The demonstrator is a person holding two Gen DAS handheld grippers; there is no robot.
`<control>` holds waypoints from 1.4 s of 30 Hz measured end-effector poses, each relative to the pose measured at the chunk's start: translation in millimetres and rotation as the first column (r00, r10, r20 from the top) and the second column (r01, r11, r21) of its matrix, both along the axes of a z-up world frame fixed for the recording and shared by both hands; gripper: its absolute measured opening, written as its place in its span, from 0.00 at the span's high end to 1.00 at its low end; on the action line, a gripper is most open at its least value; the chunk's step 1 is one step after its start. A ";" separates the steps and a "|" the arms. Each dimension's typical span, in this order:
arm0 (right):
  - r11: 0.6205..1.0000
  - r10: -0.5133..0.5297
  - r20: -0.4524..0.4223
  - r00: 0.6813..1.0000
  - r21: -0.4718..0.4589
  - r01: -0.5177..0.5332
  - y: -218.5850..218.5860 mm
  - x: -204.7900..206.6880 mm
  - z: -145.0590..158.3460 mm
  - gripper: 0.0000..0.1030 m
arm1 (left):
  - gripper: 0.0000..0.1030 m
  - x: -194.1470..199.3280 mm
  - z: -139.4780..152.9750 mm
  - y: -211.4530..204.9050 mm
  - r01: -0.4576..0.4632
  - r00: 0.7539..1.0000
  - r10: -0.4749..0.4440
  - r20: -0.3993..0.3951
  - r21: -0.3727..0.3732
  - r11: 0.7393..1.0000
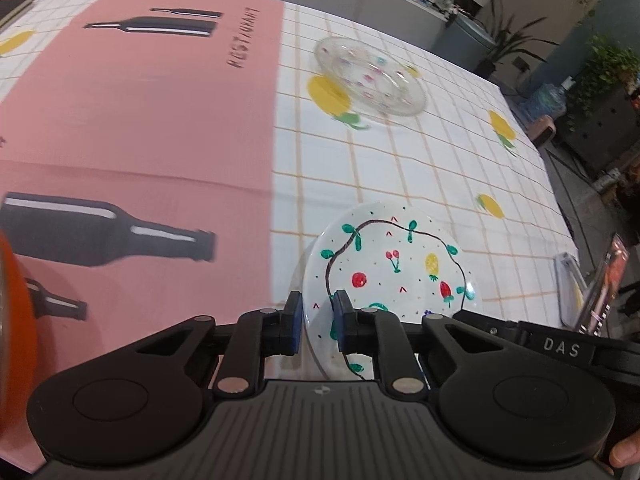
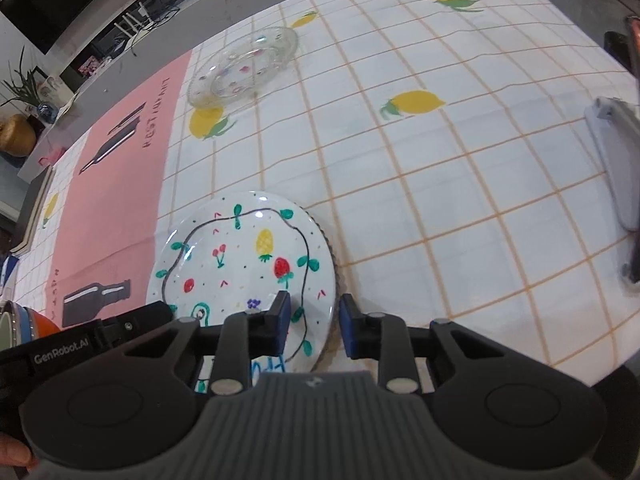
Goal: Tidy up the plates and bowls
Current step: 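Lower the Fruity plate onto the clear glass plate and open both grippers, then move both grippers to the stacked plates and close on their rims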
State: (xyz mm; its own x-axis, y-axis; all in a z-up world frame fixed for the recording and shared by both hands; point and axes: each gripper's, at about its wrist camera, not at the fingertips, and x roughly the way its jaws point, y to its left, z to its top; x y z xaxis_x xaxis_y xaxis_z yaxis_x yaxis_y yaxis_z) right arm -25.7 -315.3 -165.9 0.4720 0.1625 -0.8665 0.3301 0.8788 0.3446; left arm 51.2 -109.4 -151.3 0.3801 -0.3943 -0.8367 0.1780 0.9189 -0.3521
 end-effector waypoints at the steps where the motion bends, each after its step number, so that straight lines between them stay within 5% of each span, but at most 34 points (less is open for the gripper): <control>1: 1.000 0.006 0.002 1.000 0.001 -0.006 3.0 2.8 -0.2 0.76 | 0.83 1.6 0.6 2.2 -0.008 1.000 0.008 0.000 0.008 1.000; 9: 0.998 0.054 0.014 0.998 -0.027 -0.054 17.3 15.2 0.3 0.73 | 0.83 7.8 4.5 9.6 -0.029 1.000 0.029 0.006 0.045 0.999; 24: 0.995 0.032 0.154 0.988 -0.099 -0.017 -6.6 41.5 38.9 0.60 | 0.80 46.8 50.8 -2.7 -0.048 0.988 0.051 0.147 -0.028 0.998; 29: 0.997 0.010 0.201 0.979 -0.083 0.007 -12.7 62.3 45.4 0.34 | 0.76 70.4 57.5 -11.0 -0.046 0.988 0.054 0.145 -0.063 0.997; 36: 0.986 -0.073 0.305 0.949 -0.121 0.114 -18.9 85.6 45.6 0.34 | 0.76 98.9 58.2 -23.6 -0.067 0.979 0.074 0.191 -0.043 0.997; 42: 0.982 -0.087 0.299 0.950 -0.133 0.132 -25.3 112.8 34.8 0.35 | 0.76 117.3 53.6 -33.4 -0.088 0.960 0.077 0.270 0.031 0.996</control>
State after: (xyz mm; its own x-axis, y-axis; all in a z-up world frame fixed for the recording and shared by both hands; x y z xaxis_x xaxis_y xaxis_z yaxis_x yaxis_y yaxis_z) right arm 87.1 -340.6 -131.0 0.7144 -0.0253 -0.6993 0.3325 0.8916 0.3075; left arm 168.5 -142.8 -97.8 0.6222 -0.3188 -0.7150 0.1834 0.9473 -0.2627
